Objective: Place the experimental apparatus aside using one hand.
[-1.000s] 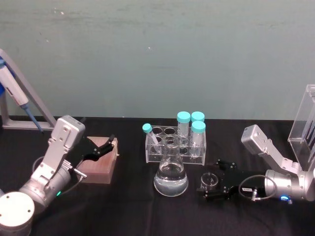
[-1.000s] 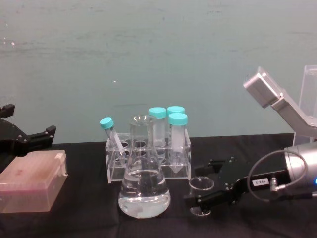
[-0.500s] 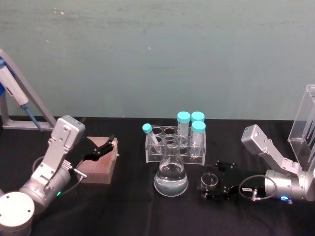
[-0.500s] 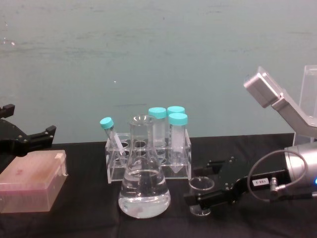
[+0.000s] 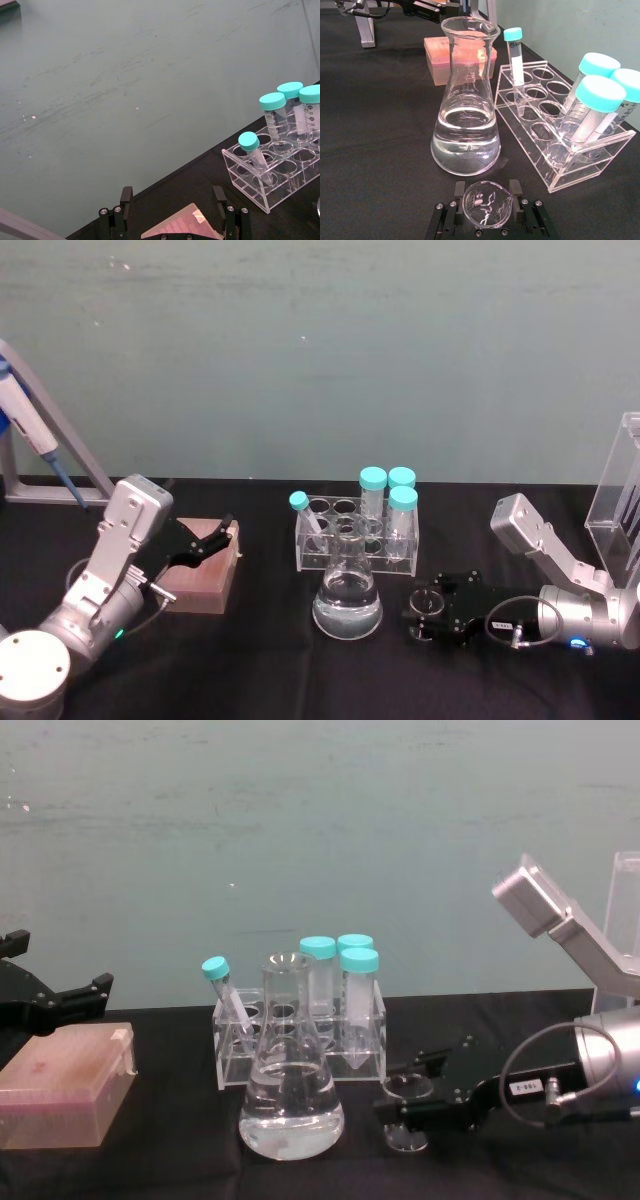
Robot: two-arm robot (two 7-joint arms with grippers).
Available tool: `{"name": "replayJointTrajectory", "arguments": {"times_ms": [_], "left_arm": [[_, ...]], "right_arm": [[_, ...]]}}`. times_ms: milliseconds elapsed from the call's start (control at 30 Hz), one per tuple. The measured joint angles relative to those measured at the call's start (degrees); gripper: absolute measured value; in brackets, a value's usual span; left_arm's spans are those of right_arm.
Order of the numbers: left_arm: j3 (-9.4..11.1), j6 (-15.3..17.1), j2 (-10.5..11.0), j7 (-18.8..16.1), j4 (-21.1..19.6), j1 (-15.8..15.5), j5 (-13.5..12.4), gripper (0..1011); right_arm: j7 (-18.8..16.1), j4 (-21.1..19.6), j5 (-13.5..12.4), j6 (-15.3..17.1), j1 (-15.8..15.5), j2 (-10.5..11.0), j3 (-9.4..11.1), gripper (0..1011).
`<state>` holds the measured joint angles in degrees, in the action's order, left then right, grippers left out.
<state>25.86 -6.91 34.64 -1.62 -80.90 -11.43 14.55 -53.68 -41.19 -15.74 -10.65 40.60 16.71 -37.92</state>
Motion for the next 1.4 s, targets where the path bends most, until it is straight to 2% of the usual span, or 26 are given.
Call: {"name": "replayJointTrajectory", "arguments": {"times_ms": [767,1167,1400], "left_arm": [[0.00,0.00,0.00,0.00,0.00,0.00,0.00,1000],[0.00,0.00,0.00,0.00,0.00,0.00,0.00,1000],[0.00,0.00,0.00,0.00,0.00,0.00,0.00,1000]], "right_arm": [[0.10,-0.04,0.03,0.02,-0.01,0.02,-0.01,534],[2.13,-2.76,0.96,0.93,-1.00,0.94,-0.11,534],[3.73,-4.54,0.69,2.06,-1.89,1.51,0.67,534]]}}
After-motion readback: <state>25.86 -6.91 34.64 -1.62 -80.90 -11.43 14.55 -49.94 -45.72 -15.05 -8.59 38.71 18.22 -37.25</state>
